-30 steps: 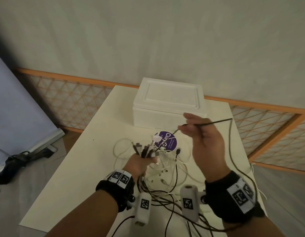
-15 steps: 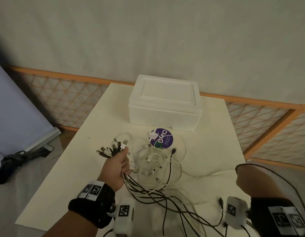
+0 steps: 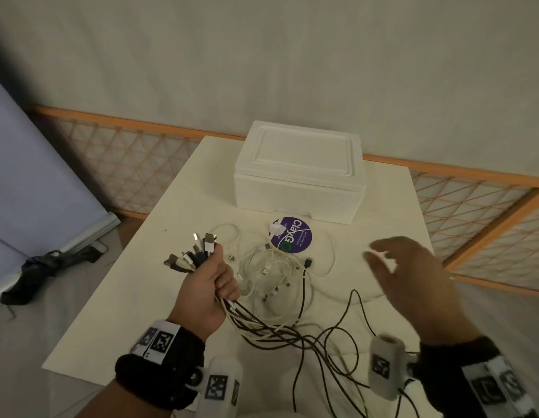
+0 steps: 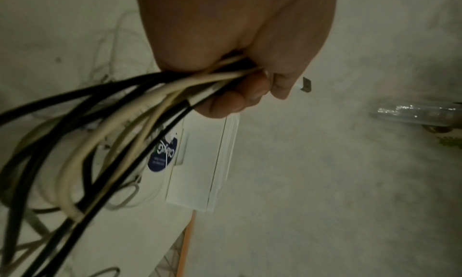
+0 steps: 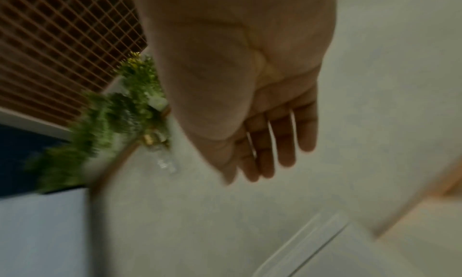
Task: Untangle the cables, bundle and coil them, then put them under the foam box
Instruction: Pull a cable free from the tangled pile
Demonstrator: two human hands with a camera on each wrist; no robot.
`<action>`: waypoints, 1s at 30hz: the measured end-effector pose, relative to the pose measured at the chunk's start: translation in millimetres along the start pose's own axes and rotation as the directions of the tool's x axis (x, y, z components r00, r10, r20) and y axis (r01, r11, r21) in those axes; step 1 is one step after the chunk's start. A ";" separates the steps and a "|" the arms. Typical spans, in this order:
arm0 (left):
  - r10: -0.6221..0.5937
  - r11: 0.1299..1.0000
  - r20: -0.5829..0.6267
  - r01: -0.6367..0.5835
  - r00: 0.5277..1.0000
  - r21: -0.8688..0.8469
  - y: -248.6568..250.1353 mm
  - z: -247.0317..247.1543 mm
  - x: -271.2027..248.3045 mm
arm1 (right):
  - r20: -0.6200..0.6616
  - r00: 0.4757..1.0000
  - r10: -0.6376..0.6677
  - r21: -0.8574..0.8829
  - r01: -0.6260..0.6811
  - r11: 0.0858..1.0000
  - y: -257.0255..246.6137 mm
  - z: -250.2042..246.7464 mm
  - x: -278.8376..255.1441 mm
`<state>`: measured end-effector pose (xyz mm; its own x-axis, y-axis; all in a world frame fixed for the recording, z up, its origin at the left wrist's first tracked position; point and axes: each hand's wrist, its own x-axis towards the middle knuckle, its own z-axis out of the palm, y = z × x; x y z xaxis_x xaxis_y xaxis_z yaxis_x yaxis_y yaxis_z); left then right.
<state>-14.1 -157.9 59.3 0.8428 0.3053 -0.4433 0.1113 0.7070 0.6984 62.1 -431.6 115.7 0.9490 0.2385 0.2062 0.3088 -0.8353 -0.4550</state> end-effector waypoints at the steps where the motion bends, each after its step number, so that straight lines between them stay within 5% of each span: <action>1: 0.001 1.000 0.031 0.000 1.000 -0.001 -2.2 7.7 -0.9 | 0.151 0.975 -0.164 0.113 0.148 0.983 -29.1 13.6 -3.8; 2: 0.006 1.000 0.061 -0.005 0.998 -0.006 -3.5 15.6 -1.4 | 0.353 0.886 -0.301 0.238 0.226 0.945 -57.3 28.3 -8.0; 4: 0.024 1.000 0.097 -0.022 0.995 -0.022 -0.7 26.0 -1.5 | 0.639 0.649 -0.413 0.394 0.185 0.900 -85.0 63.6 -17.7; 6: 0.039 0.997 0.105 -0.032 0.994 -0.069 10.5 22.9 0.1 | 0.693 0.581 -0.426 0.314 0.289 0.904 -78.1 91.0 -18.4; 9: 0.098 0.986 0.106 -0.082 0.989 -0.147 35.6 -0.3 2.8 | 0.716 0.631 -0.298 0.006 0.422 0.907 -42.1 94.4 -9.6; 14: 0.147 0.978 0.011 -0.144 0.989 -0.149 50.5 -35.7 -0.3 | 0.778 0.627 -0.038 -0.232 0.343 0.910 17.5 93.0 -16.8; 17: 0.107 0.985 -0.045 -0.112 0.993 -0.135 41.1 -44.7 -1.7 | 0.805 0.586 0.094 -0.289 0.248 0.925 39.0 92.8 -21.6; 22: 0.016 0.992 -0.130 -0.032 0.991 -0.122 15.3 -66.6 7.6 | 0.836 0.534 0.123 -0.219 0.120 0.968 55.6 89.2 -24.7; 25: -0.044 0.988 -0.199 0.014 0.979 -0.154 6.1 -79.4 12.0 | 0.759 0.647 0.074 -0.060 -0.044 0.997 66.2 76.7 -20.7; 27: -0.062 0.985 -0.235 0.022 0.970 -0.171 0.9 -80.4 13.0 | 0.687 0.727 0.020 -0.056 0.026 0.998 66.5 72.7 -18.1; 30: -0.050 0.986 -0.245 0.008 0.968 -0.168 -1.6 -65.9 13.9 | 0.643 0.763 -0.072 -0.105 0.181 0.978 40.3 73.3 -14.0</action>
<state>-37.3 -112.7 15.0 0.6818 0.4165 -0.6014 0.0284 0.8063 0.5908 65.9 -432.2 31.0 0.7426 0.5605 -0.3666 0.4670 -0.8257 -0.3165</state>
